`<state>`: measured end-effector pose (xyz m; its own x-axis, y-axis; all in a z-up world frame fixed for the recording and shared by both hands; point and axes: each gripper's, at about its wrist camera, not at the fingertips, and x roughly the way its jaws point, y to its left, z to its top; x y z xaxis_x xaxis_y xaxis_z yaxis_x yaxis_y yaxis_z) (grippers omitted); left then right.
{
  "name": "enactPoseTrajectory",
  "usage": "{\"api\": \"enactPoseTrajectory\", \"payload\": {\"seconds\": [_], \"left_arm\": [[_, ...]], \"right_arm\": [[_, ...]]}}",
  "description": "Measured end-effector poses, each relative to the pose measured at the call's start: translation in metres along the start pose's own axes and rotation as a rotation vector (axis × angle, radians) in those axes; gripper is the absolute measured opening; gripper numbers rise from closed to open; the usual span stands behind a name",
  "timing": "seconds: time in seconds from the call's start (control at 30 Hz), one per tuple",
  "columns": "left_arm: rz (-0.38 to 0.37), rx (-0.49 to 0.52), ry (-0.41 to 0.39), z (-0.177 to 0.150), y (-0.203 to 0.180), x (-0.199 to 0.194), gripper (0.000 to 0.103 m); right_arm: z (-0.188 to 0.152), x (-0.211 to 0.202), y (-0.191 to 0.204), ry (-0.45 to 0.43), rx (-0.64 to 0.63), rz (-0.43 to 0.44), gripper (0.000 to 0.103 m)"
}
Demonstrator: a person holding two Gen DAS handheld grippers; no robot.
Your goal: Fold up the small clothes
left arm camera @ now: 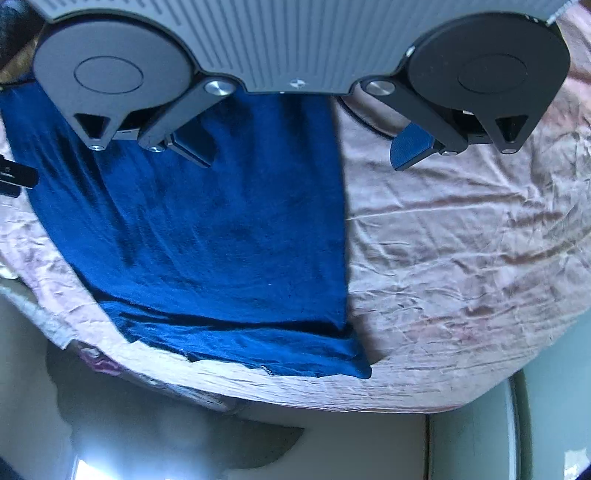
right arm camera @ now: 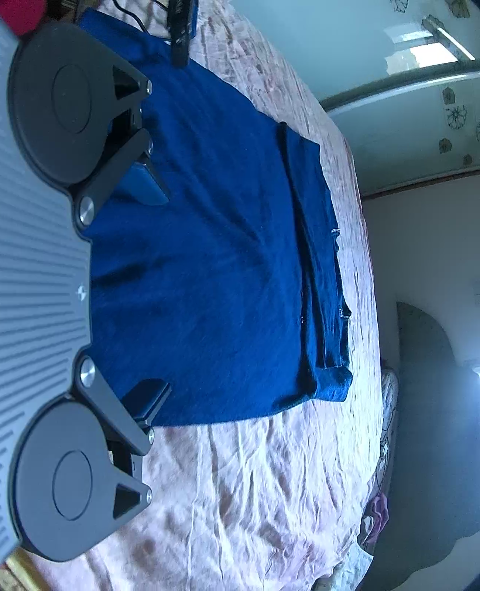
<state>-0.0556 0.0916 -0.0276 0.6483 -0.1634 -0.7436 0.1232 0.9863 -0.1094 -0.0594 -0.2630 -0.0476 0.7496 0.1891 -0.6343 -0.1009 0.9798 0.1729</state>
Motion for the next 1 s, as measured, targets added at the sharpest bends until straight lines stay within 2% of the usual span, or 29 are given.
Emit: {"api": "enactPoseTrajectory", "payload": {"seconds": [0.13,0.3,0.47,0.53,0.7,0.83,0.9,1.0], "left_arm": [[-0.092,0.017,0.033,-0.006,0.012,-0.01,0.101],[-0.269,0.059,0.105,-0.021,0.008,-0.019,0.101],[-0.294,0.12,0.152,-0.036,-0.006,-0.018,0.1],[-0.305,0.119,0.166,-0.038,-0.009,-0.015,0.099],[-0.269,0.114,0.154,-0.039,-0.011,-0.011,0.094],[-0.272,0.098,0.145,-0.038,-0.007,-0.014,0.092],[-0.276,0.079,0.147,-0.037,-0.006,-0.015,0.088],[-0.28,0.041,0.139,-0.036,-0.004,-0.015,0.077]], "right_arm": [[-0.008,-0.012,-0.016,0.013,0.009,0.021,0.101],[-0.017,-0.028,-0.037,0.011,0.055,0.022,0.101],[-0.028,-0.039,-0.052,0.035,0.091,0.123,0.101],[-0.032,-0.039,-0.054,0.046,0.097,0.122,0.101],[-0.04,-0.039,-0.059,0.062,0.116,0.102,0.1],[-0.044,-0.042,-0.067,0.071,0.16,0.135,0.1],[-0.047,-0.041,-0.067,0.092,0.173,0.15,0.1],[-0.051,-0.041,-0.067,0.106,0.199,0.213,0.101]]}}
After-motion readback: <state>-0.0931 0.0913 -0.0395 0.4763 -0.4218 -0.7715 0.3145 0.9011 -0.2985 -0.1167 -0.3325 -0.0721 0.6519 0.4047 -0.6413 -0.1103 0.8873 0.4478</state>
